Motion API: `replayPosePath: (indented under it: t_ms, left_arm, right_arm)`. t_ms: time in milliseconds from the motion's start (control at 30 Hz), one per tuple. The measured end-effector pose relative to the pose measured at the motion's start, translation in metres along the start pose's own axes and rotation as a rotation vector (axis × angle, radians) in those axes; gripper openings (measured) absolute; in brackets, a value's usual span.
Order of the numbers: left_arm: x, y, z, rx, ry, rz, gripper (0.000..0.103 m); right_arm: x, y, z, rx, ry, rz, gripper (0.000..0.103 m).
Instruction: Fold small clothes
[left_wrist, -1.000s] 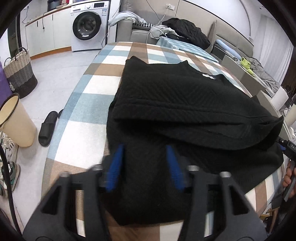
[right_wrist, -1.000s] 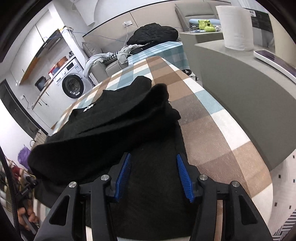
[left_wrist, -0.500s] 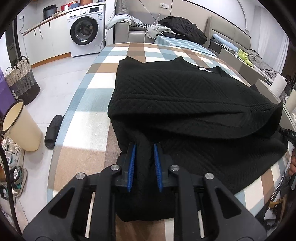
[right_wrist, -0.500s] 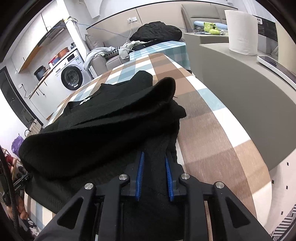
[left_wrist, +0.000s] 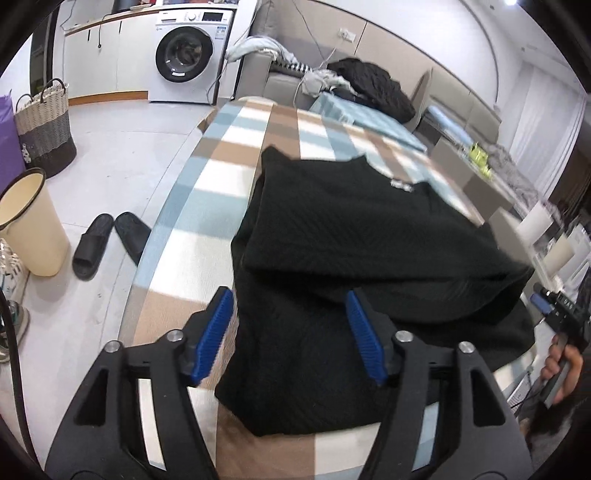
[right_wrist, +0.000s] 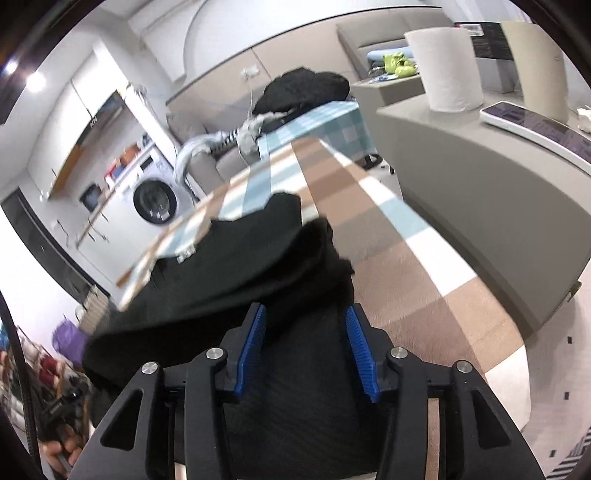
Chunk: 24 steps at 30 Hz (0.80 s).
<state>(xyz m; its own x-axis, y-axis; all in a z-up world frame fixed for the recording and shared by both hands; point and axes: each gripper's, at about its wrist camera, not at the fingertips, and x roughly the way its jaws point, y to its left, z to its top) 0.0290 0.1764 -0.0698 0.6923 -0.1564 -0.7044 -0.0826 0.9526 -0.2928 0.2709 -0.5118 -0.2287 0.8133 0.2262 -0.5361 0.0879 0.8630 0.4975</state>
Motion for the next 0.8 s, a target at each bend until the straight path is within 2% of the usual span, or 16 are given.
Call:
replayPosePath:
  t_ms: [167,367,433,500,600,633,700,733,800]
  left_arm:
    - [0.009,0.001,0.019,-0.039,-0.006,-0.017,0.066]
    - [0.033,-0.003,0.029,-0.066,0.017,-0.037,0.065]
    - [0.037,-0.004,0.03,-0.074,0.013,-0.039,0.057]
    - [0.039,-0.003,0.031,-0.076,0.009,-0.041,0.036]
    - [0.042,-0.003,0.034,-0.075,0.001,-0.045,0.016]
    - [0.043,-0.003,0.035,-0.071,-0.002,-0.051,0.012]
    - [0.042,-0.005,0.037,-0.066,-0.01,-0.059,0.006]
    - [0.041,-0.006,0.039,-0.063,-0.016,-0.061,0.005]
    - [0.038,-0.009,0.042,-0.054,-0.032,-0.063,0.004]
  right_arm:
    - [-0.001,-0.006,0.013,0.102,-0.001,0.046,0.058]
    - [0.012,-0.005,0.021,0.167,0.016,0.092,0.058]
    - [0.017,-0.004,0.025,0.176,0.014,0.091,0.058]
    - [0.021,-0.004,0.028,0.195,0.019,0.086,0.058]
    - [0.026,-0.005,0.03,0.211,0.035,0.082,0.058]
    - [0.029,-0.004,0.031,0.207,0.038,0.074,0.058]
    - [0.033,-0.004,0.032,0.201,0.035,0.052,0.048]
    - [0.035,-0.003,0.033,0.2,0.033,0.052,0.037]
    - [0.033,-0.001,0.035,0.19,0.011,0.05,0.024]
